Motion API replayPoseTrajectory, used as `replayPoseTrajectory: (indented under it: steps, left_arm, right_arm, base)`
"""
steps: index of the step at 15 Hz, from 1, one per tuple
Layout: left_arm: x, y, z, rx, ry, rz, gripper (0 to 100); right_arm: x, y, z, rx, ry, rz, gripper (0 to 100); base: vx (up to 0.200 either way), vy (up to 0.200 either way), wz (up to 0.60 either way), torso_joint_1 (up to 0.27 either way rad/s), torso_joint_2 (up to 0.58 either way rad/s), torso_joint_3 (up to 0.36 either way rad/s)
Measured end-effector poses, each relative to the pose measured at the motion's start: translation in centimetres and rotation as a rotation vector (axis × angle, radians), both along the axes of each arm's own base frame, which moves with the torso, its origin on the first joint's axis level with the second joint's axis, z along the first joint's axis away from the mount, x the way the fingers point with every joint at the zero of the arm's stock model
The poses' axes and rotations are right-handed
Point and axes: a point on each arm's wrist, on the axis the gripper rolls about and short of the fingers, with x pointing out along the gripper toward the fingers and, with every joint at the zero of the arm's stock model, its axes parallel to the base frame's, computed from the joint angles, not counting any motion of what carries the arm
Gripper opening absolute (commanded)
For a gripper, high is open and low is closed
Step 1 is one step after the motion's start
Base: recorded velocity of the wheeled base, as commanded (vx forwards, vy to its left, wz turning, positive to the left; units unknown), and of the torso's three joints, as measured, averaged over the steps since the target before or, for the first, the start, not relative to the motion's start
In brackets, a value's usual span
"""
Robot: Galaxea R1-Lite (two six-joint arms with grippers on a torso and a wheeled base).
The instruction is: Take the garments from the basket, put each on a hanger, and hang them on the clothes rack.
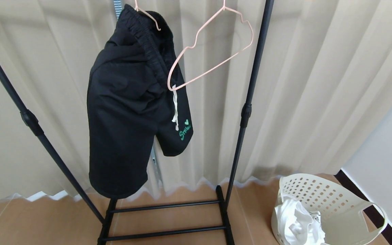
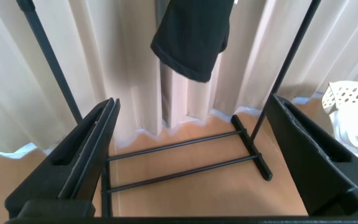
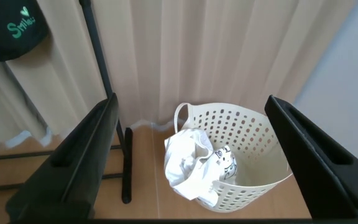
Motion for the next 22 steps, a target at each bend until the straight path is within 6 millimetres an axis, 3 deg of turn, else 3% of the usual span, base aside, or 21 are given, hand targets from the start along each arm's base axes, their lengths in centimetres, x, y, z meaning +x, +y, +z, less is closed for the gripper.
replayPoseTrajectory:
  steps: [8, 11, 18, 22]
  left_arm:
    - [0.00, 0.00, 0.01, 0.000, -0.001, 0.001, 100]
    - [0.00, 0.00, 0.01, 0.000, -0.001, 0.000, 100]
    - [0.00, 0.00, 0.01, -0.002, -0.001, 0.002, 100]
    - [0.00, 0.00, 0.01, 0.000, -0.001, 0.002, 100]
  right_arm:
    - [0.01, 0.00, -0.02, 0.001, -0.001, -0.001, 100]
    - [0.01, 0.00, 0.00, 0.001, -0.001, 0.000, 100]
    - [0.01, 0.00, -0.03, 0.001, 0.000, 0.000, 100]
    - [0.01, 0.00, -0.01, 0.001, -0.001, -0.001, 100]
  base:
    - [0.000, 0.000, 0.00, -0.059, 0.40, 0.340]
    - [0.000, 0.000, 0.00, -0.006, 0.05, 0.049]
    - [0.000, 0.000, -0.60, 0.001, 0.01, 0.008]
    - [0.000, 0.000, 0.00, 0.000, 0.00, 0.000]
